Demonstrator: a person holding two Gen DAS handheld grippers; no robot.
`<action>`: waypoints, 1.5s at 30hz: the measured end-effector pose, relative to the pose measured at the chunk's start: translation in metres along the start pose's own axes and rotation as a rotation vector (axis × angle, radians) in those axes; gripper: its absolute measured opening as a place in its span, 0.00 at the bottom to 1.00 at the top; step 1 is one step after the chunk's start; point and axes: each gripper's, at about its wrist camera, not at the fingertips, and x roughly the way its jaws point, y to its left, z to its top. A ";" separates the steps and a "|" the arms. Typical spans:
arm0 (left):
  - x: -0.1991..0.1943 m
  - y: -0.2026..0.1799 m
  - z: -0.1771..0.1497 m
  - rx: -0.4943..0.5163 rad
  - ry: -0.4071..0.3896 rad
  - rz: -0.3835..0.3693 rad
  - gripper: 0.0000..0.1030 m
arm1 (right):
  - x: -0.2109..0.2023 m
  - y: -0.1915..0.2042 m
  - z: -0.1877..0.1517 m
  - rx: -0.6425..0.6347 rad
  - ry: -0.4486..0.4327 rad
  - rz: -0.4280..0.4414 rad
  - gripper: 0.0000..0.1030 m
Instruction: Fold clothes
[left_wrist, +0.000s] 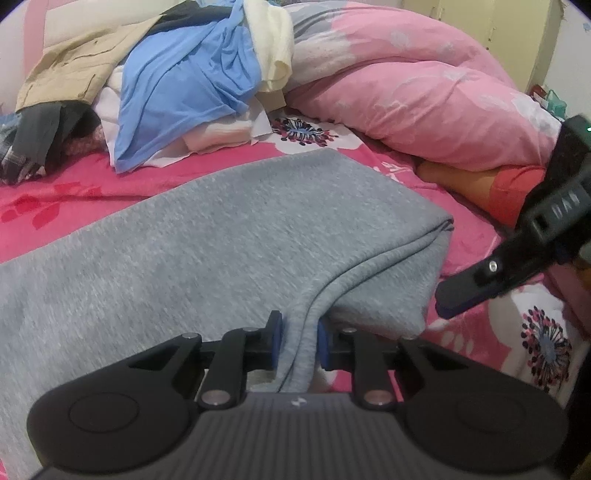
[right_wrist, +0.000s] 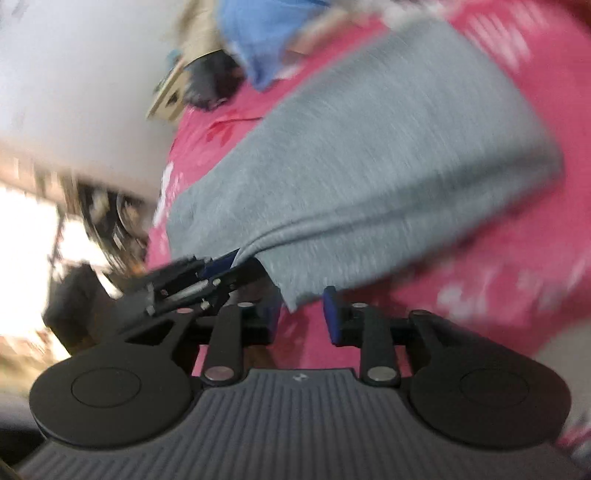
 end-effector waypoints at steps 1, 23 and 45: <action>0.000 -0.001 -0.001 0.008 0.000 0.002 0.20 | 0.000 -0.009 -0.001 0.074 -0.002 0.036 0.25; -0.017 -0.033 0.016 0.103 -0.066 -0.056 0.59 | -0.007 -0.044 0.011 0.371 -0.197 0.147 0.08; 0.029 -0.070 0.029 0.159 -0.053 0.138 0.22 | -0.012 -0.029 0.016 0.171 -0.195 0.287 0.08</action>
